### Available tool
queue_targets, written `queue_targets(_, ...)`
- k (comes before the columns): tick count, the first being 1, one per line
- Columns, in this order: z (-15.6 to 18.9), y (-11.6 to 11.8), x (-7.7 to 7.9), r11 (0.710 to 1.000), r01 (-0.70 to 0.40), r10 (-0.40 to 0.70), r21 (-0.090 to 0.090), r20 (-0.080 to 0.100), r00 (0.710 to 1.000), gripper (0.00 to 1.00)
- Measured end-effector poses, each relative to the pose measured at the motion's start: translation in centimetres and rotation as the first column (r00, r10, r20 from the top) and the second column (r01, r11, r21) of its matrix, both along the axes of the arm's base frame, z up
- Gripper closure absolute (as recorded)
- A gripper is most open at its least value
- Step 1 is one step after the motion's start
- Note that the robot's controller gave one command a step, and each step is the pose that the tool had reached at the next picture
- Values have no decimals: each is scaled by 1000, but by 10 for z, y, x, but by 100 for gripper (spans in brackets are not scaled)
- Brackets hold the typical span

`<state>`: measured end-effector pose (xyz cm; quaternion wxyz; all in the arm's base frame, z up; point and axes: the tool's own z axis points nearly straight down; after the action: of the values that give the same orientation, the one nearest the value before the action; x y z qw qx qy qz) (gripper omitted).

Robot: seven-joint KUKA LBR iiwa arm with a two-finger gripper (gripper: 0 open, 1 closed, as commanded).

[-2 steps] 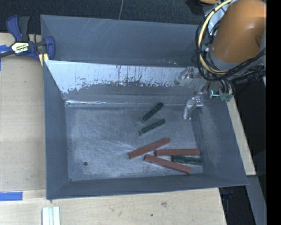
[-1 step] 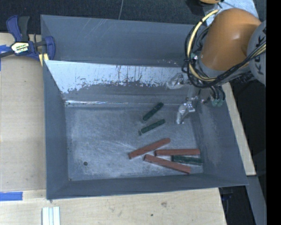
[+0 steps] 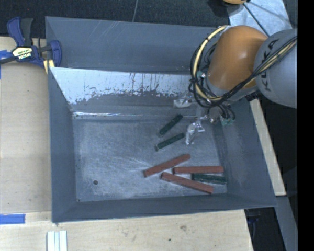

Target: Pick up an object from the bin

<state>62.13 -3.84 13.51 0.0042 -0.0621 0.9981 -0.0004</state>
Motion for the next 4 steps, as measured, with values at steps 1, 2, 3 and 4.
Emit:
queue_targets(1,-57,8,6,1000,-8,8,0,14,1000,100)
queue_targets(2,-57,8,6,1000,-8,8,0,14,1000,100)
queue_targets(3,-22,13,-1,1000,-25,25,0,-9,1000,100)
queue_targets(4,1,32,3,1000,-19,19,0,1,1000,100)
